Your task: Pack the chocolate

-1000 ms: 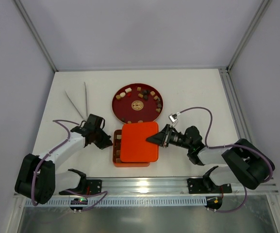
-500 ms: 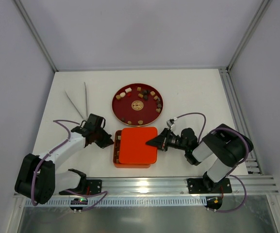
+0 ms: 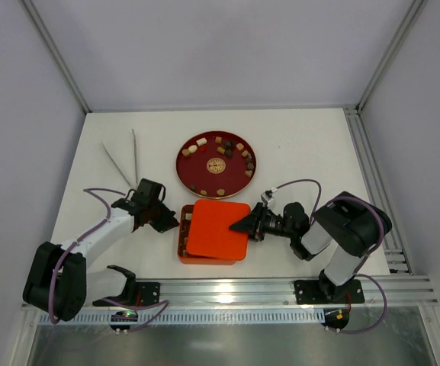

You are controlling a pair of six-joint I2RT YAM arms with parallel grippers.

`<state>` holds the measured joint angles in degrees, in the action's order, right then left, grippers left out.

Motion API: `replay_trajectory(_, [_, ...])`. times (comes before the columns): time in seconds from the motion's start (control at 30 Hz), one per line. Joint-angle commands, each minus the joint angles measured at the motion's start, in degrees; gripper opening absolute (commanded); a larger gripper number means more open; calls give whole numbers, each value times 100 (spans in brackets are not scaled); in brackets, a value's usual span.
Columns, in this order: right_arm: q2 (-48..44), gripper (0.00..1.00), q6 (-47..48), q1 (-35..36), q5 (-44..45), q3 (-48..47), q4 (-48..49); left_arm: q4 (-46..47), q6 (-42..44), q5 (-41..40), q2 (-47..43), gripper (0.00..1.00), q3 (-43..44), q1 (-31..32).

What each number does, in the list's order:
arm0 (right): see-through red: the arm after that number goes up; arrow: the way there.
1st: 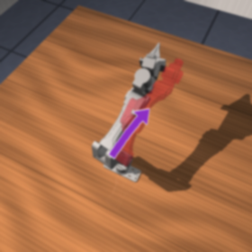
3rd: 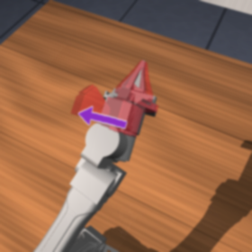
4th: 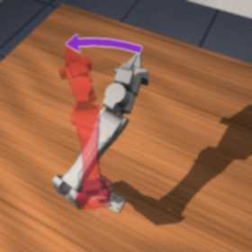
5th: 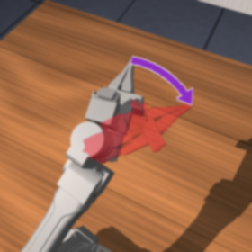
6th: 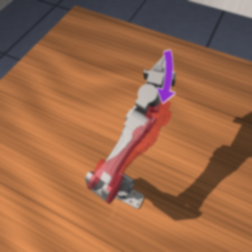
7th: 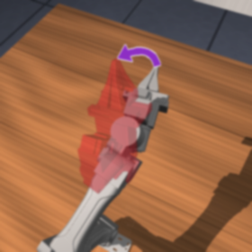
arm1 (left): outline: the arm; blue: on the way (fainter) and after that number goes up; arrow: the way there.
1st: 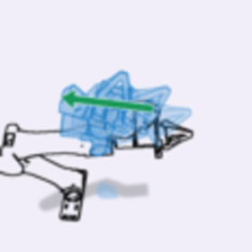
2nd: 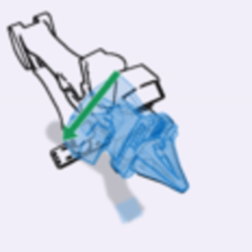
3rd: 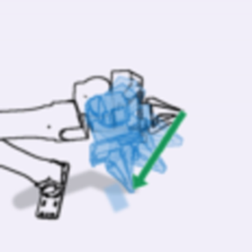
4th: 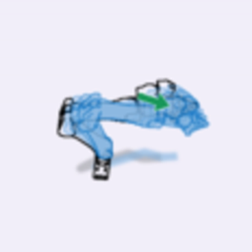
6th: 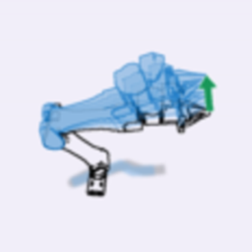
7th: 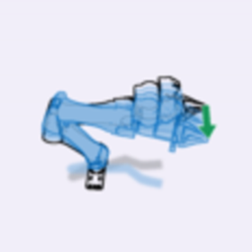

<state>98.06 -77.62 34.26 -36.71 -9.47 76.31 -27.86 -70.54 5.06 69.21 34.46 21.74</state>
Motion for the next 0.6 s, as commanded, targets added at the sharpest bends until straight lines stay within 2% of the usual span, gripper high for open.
replay_trajectory(0.0, [-76, 44, 283, -16, -56, 7, 1229, 158, -30, 21, -153, 0, -9, 24])
replay_trajectory(0.17, [-401, 51, 677, -16, -64, -81, 360, 158, -38, 21, -189, 0, -44, 32])
replay_trajectory(0.5, [-1421, 56, 1951, -16, 137, -721, -2960, 158, -47, 48, -197, 0, -44, 32])
replay_trajectory(0.57, [-1491, 57, 1997, -25, 173, -766, -3096, 158, -47, 57, -189, 0, -36, 41])
